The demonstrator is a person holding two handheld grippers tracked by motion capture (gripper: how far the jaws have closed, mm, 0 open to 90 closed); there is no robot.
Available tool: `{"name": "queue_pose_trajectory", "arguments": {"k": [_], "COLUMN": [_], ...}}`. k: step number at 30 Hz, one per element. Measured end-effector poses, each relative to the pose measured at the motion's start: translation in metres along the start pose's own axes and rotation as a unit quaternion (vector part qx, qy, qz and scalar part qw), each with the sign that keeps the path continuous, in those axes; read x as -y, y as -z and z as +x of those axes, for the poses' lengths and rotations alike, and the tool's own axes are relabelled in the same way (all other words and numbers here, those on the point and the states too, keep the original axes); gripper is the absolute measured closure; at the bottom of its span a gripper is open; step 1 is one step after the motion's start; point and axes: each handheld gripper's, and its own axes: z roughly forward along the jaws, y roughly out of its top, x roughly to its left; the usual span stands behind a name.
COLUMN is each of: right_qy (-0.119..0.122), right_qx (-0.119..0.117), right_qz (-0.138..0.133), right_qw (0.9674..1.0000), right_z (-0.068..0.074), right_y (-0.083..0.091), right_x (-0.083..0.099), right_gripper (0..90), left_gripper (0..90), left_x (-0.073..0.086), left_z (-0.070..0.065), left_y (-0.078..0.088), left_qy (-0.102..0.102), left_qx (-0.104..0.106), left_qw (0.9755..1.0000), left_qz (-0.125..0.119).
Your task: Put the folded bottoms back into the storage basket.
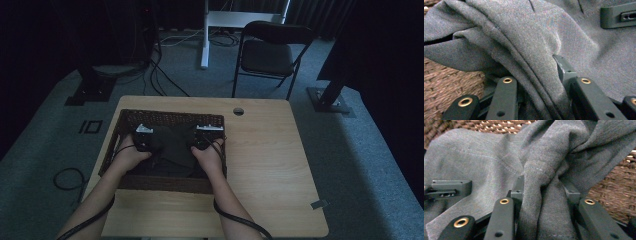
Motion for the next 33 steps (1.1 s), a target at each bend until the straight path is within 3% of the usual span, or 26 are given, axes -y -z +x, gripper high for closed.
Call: {"name": "queue_pose_trajectory", "arguments": {"k": [3, 7, 8, 9, 12, 14, 15, 16, 21, 25, 28, 33], "right_qy": [0.005, 0.016, 0.016, 0.045, 0.073, 0.074, 0.074, 0.1, 0.099, 0.105, 0.11, 0.122], "right_qx": [0.012, 0.023, 0.023, 0.036, 0.05, 0.055, 0.055, 0.063, 0.056, 0.045, 0.041, 0.03], "right_qz": [0.008, 0.019, 0.019, 0.026, 0.027, 0.02, 0.02, 0.001, -0.021, -0.026, -0.031, -0.039], "right_qw": [0.9999, 0.9994, 0.9994, 0.998, 0.9957, 0.9956, 0.9956, 0.993, 0.9933, 0.9931, 0.9927, 0.9913], "right_z": [-0.001, -0.004, -0.004, -0.005, -0.006, -0.006, -0.006, -0.005, -0.002, 0.0, 0.001, 0.004], "right_y": [-0.002, -0.005, -0.005, -0.007, -0.006, -0.005, -0.005, 0.001, 0.01, 0.017, 0.022, 0.036], "right_x": [0.0, 0.001, 0.001, 0.001, -0.002, -0.002, -0.002, -0.008, -0.017, -0.021, -0.023, -0.03], "right_gripper": [60.5, 48.2, 48.2, 32.9, 22.2, 20.0, 20.0, 18.4, 15.5, 15.4, 14.9, 14.2], "left_gripper": [67.5, 64.3, 59.0, 52.4, 35.9, 32.1, 25.7, 25.4, 22.1, 19.8, 19.8, 19.7], "left_x": [0.003, 0.005, 0.005, 0.004, 0.003, 0.002, 0.002, 0.0, -0.006, -0.012, -0.014, -0.021], "left_z": [0.0, 0.001, 0.001, 0.0, 0.0, -0.001, -0.001, -0.004, -0.004, -0.005, -0.006, -0.013], "left_y": [-0.004, -0.004, -0.004, -0.004, -0.002, -0.001, -0.001, 0.003, 0.015, 0.027, 0.029, 0.045], "left_qy": [0.006, 0.005, 0.005, 0.0, 0.004, 0.004, 0.004, -0.008, -0.006, -0.007, -0.002, 0.018], "left_qx": [0.0, -0.007, -0.007, -0.021, -0.026, -0.028, -0.028, -0.036, -0.051, -0.065, -0.063, -0.032], "left_qw": [1.0, 1.0, 1.0, 0.9998, 0.9993, 0.9993, 0.9993, 0.9992, 0.9985, 0.9966, 0.9963, 0.9959], "left_qz": [0.001, 0.002, 0.002, -0.001, -0.026, -0.025, -0.025, -0.015, -0.02, -0.051, -0.058, -0.083]}}
